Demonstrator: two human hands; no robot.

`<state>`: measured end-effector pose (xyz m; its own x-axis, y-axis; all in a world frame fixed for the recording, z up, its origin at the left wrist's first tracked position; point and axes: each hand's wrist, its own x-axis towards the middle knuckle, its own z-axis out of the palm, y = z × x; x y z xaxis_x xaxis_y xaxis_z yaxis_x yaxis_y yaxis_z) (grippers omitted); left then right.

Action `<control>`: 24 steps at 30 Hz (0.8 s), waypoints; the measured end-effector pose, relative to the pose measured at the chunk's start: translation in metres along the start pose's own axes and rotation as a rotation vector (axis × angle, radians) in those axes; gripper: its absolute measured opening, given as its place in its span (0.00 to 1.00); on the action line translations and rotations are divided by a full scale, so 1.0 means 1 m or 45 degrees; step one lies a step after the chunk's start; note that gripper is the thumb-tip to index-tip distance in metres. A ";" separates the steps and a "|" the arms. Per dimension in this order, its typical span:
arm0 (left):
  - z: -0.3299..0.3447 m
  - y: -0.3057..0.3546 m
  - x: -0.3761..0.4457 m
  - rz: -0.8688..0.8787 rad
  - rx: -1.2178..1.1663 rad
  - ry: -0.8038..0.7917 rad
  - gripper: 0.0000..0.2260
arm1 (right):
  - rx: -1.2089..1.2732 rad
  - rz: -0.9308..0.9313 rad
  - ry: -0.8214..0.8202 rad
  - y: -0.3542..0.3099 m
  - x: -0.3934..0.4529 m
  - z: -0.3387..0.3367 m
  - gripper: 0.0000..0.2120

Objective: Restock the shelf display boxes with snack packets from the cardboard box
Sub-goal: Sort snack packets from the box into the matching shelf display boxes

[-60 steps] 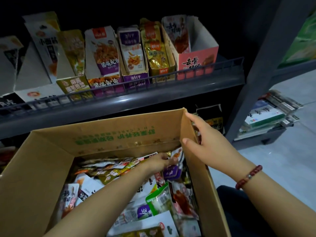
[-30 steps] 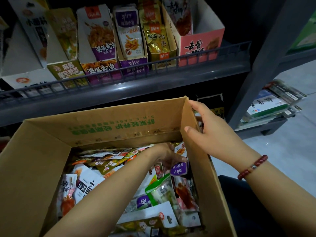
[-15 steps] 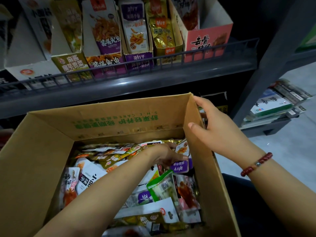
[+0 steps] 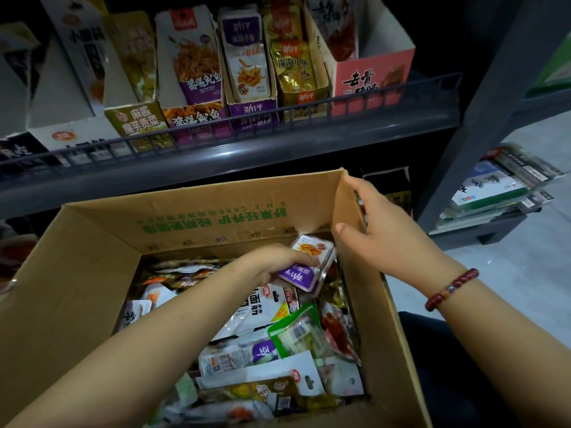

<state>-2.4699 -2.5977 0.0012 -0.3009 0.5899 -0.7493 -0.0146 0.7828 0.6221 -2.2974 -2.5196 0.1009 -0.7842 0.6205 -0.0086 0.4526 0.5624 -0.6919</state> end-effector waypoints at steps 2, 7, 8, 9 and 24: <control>0.001 -0.002 -0.011 0.006 -0.002 0.002 0.11 | 0.007 0.000 -0.005 0.001 0.001 0.001 0.35; 0.023 -0.026 -0.025 0.019 0.073 0.006 0.12 | -0.018 0.002 -0.012 0.000 0.000 0.001 0.34; 0.027 -0.030 -0.026 0.022 0.086 0.035 0.15 | -0.030 -0.006 -0.010 0.000 0.000 0.001 0.34; 0.030 -0.033 -0.025 0.031 0.096 0.060 0.17 | -0.039 -0.013 -0.009 0.001 0.000 0.001 0.34; -0.012 -0.028 -0.081 0.210 -0.190 0.328 0.13 | -0.090 -0.015 -0.037 -0.005 -0.002 0.004 0.35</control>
<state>-2.4561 -2.6694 0.0473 -0.5415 0.6220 -0.5656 -0.0792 0.6320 0.7709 -2.3001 -2.5255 0.1020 -0.8011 0.5981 -0.0223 0.4715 0.6076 -0.6392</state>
